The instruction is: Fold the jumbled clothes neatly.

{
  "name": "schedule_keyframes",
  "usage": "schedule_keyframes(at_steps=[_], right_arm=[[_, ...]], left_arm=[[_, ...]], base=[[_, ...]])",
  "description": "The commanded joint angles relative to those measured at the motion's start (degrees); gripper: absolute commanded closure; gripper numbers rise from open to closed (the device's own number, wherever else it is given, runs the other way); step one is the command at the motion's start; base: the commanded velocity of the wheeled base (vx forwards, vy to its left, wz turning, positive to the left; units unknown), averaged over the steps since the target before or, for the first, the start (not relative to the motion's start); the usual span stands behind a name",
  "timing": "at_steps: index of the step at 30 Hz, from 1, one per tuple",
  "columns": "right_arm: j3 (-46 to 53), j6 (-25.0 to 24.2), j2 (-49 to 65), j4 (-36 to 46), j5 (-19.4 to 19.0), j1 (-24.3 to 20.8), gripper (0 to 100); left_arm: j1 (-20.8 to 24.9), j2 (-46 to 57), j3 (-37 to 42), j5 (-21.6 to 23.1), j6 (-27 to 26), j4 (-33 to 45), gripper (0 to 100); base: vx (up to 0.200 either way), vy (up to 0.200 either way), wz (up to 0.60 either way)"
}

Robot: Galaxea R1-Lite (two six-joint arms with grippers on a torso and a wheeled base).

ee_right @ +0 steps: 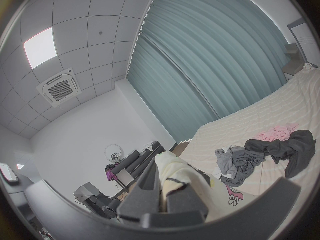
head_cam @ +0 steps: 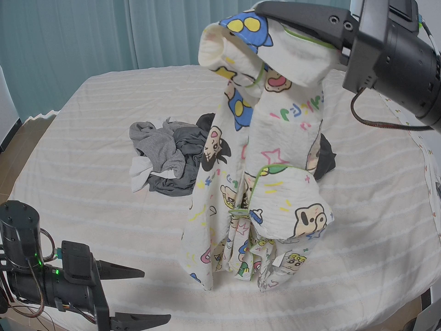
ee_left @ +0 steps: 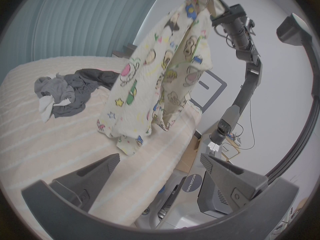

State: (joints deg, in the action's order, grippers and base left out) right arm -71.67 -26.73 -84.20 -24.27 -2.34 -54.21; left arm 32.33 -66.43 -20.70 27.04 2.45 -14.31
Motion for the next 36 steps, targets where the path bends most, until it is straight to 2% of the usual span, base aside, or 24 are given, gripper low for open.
schedule_keyframes(at_steps=[1, 4, 8, 9, 15, 18, 22, 24, 26, 32, 36], right_arm=[[-1.98, -0.07, -1.76, -0.07, 0.14, -0.63, 100], [-3.04, -0.07, -2.37, -0.16, 0.23, -0.63, 100], [-5.85, -0.07, -3.51, -0.07, 2.34, -1.07, 100], [-5.94, -0.07, -3.51, -0.07, 2.34, -1.16, 100], [-6.47, -0.07, -3.43, -0.07, 2.43, -1.95, 100], [-6.64, -0.07, -3.43, -0.43, 2.43, -1.95, 100], [-7.52, -0.16, -3.43, -0.43, 2.43, -1.95, 100], [-7.52, -0.16, -3.43, -0.43, 2.43, -1.95, 100], [-9.02, -0.16, -3.43, -0.34, 2.43, -1.95, 100], [-8.49, -0.51, -3.34, -0.34, 2.34, -2.04, 100], [-8.84, -0.6, -3.51, -0.34, 2.34, -2.13, 100]], left_arm=[[1.95, -5.12, 1.1, -0.06, 0.01, -1.24, 0], [3.35, -6.0, 1.63, -0.76, 0.01, -1.86, 0], [5.02, -9.6, 1.89, -8.32, 0.1, -4.67, 0], [5.02, -9.69, 1.89, -8.49, 0.1, -4.85, 0], [7.57, -16.89, 3.21, -19.48, 0.98, -13.46, 0], [10.12, -20.23, 3.21, -23.7, 3.35, -17.15, 0], [11.44, -23.13, 3.21, -26.42, 5.64, -21.37, 0], [11.44, -23.13, 3.21, -26.42, 5.64, -21.37, 0], [11.53, -26.83, 3.21, -29.15, 6.87, -25.85, 0], [11.97, -29.73, 3.56, -31.96, 10.47, -31.3, 0], [12.06, -33.77, 3.56, -35.12, 10.56, -35.96, 0]], base=[[0.0, 0.0, 0.0], [0.0, 0.0, 0.0], [0.0, 0.0, 0.0], [0.0, 0.0, 0.0], [0.0, 0.0, 0.0], [0.0, 0.0, 0.0], [0.0, 0.0, 0.0], [0.0, 0.0, 0.0], [0.0, 0.0, 0.0], [0.0, 0.0, 0.0], [0.0, 0.0, 0.0]])
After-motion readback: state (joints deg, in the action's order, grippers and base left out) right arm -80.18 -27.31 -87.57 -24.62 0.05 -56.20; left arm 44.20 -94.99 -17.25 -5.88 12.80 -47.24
